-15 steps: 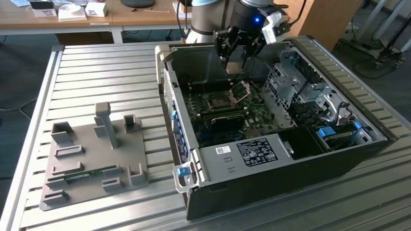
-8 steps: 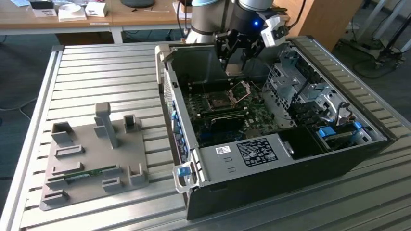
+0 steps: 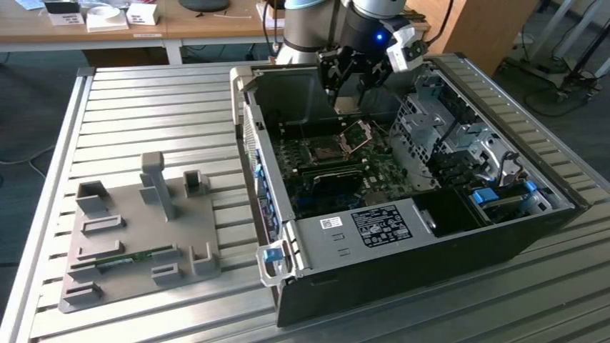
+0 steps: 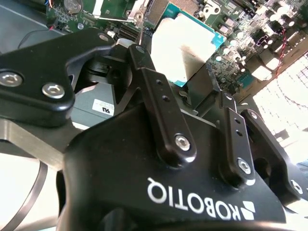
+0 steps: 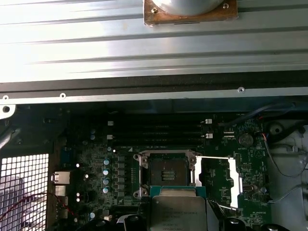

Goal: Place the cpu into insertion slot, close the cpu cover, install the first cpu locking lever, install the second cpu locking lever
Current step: 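Place the cpu into insertion slot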

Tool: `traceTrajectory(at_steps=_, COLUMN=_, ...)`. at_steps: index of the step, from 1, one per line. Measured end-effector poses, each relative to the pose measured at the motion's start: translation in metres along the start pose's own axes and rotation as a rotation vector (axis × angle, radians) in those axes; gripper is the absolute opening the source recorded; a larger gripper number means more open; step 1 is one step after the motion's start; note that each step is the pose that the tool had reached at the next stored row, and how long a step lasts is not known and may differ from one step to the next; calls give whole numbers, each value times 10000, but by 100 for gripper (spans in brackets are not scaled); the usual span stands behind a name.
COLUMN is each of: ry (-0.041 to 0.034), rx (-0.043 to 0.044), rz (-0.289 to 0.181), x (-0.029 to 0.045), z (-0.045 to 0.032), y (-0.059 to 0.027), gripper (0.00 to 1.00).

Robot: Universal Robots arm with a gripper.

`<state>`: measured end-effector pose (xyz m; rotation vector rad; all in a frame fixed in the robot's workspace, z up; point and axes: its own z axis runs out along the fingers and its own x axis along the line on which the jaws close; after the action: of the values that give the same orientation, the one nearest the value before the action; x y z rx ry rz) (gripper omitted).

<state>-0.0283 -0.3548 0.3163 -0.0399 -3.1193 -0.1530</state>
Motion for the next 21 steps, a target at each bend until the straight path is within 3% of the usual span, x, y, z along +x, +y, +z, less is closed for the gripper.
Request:
traceTrajectory(at_steps=10, ry=0, rx=-1, rz=0, x=-2, z=83, y=-8, gripper=54)
traceTrajectory(at_steps=15, ry=0, rx=-3, rz=0, x=-2, z=86, y=-9, gripper=54)
traceTrajectory(at_steps=21, ry=-12, rx=-110, rz=-5, x=3, z=147, y=-15, gripper=54)
